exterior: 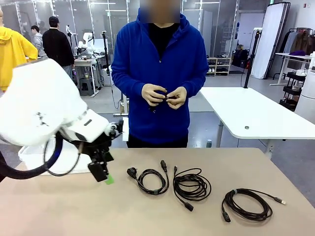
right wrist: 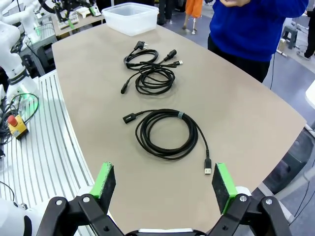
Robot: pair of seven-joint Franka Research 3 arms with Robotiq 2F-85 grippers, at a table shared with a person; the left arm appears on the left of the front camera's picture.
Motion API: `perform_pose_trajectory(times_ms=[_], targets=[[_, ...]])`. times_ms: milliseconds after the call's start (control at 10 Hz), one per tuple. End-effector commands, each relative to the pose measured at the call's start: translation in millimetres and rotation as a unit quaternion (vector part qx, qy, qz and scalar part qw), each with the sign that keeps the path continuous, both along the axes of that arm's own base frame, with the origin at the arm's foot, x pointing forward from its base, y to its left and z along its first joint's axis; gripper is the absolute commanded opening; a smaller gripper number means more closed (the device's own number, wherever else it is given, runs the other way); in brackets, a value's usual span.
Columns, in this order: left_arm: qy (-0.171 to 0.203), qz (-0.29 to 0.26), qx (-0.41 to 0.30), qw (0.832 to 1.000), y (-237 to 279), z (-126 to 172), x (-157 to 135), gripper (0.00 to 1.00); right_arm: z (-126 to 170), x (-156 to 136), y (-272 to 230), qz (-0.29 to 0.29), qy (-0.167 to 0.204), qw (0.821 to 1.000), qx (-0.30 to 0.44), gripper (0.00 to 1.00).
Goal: Organize and store the cables.
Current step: Place the Power Cable into the Organizing box.
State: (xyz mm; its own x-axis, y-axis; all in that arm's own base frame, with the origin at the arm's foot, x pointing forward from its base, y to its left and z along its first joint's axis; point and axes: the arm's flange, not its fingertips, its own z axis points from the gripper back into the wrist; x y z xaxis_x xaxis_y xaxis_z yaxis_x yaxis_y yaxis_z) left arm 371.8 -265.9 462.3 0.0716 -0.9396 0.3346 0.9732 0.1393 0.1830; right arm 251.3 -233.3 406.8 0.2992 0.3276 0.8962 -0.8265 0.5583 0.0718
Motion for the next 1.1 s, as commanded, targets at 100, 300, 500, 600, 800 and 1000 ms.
perform_pose_trajectory(times_ms=[100,300,500,600,800,1000], targets=[[-0.011,0.016,0.037,0.999,-58,-17,44,1.00,3,1,0,-0.003,-0.003,1.000,0.006,1.00],[0.014,0.007,0.053,0.998,-88,-31,55,1.00,3,1,0,-0.003,-0.003,1.000,0.006,1.00],[0.038,0.010,0.065,0.997,-128,-59,70,1.00,3,1,0,-0.003,-0.003,1.000,0.006,1.00],[0.037,0.012,0.067,0.997,-143,-72,72,1.00,3,1,0,-0.003,-0.003,1.000,0.006,1.00],[0.055,0.014,0.084,0.995,-151,-89,69,1.00,3,1,0,-0.003,-0.003,1.000,0.006,1.00],[0.060,0.021,0.081,0.995,-159,-101,73,1.00,3,1,0,-0.003,-0.003,1.000,0.006,1.00]])
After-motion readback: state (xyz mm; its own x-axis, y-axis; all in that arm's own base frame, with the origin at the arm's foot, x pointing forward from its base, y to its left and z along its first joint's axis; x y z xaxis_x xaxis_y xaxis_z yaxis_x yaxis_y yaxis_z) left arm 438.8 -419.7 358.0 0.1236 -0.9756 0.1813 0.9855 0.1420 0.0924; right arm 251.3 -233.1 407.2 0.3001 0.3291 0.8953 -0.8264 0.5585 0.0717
